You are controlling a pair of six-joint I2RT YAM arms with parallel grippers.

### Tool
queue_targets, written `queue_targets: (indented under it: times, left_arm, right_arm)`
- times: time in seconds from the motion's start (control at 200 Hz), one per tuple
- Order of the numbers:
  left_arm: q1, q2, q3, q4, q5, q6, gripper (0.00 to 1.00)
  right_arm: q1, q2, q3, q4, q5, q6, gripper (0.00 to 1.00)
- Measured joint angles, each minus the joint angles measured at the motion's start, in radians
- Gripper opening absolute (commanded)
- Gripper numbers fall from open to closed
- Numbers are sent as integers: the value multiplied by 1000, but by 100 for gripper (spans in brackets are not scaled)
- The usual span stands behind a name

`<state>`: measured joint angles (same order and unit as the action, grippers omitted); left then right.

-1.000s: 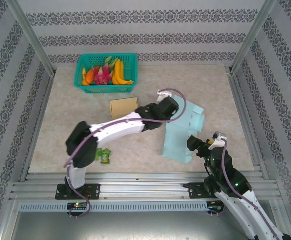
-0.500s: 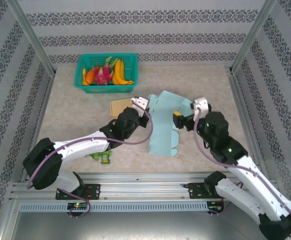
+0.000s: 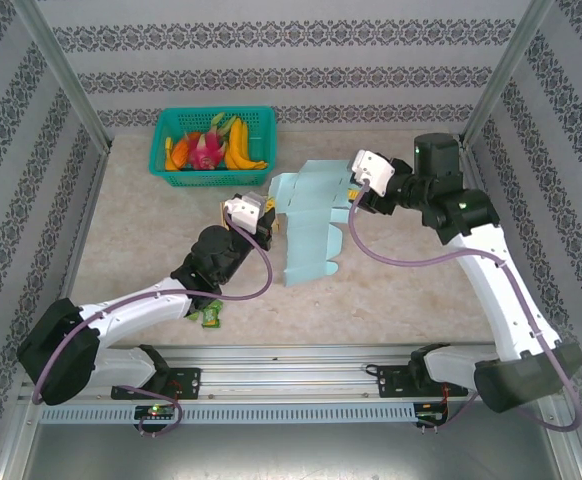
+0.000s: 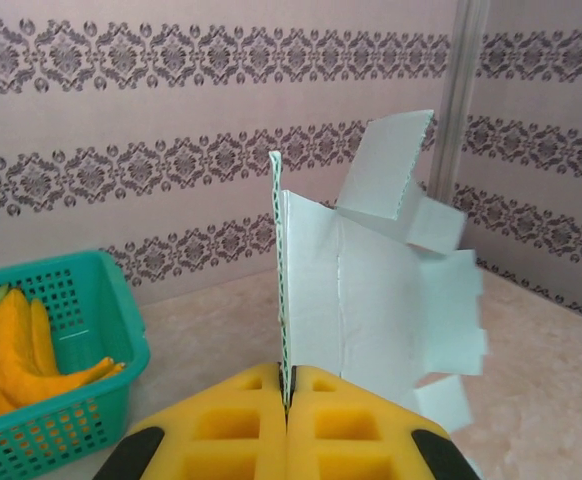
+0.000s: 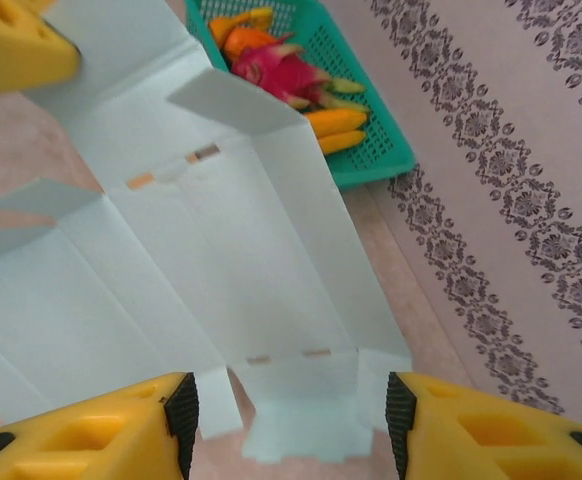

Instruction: Fold the paper box

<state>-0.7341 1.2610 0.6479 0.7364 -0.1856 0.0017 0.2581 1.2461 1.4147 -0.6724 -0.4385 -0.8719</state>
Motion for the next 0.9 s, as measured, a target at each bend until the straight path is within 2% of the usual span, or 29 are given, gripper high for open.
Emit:
queue_targets:
  times: [0.205, 0.36, 0.799, 0.899]
  left_arm:
    - [3, -11, -11, 13, 40, 16, 0]
    - [3, -13, -23, 17, 63, 23, 0]
    - [3, -8, -63, 66, 125, 32, 0]
    - [3, -1, -63, 66, 130, 33, 0]
  right_arm:
    - [-8, 145, 125, -172, 26, -175, 51]
    - [-39, 195, 143, -227, 33, -260, 46]
    - [-66, 311, 242, -282, 23, -348, 46]
    - [-66, 343, 245, -294, 13, -359, 43]
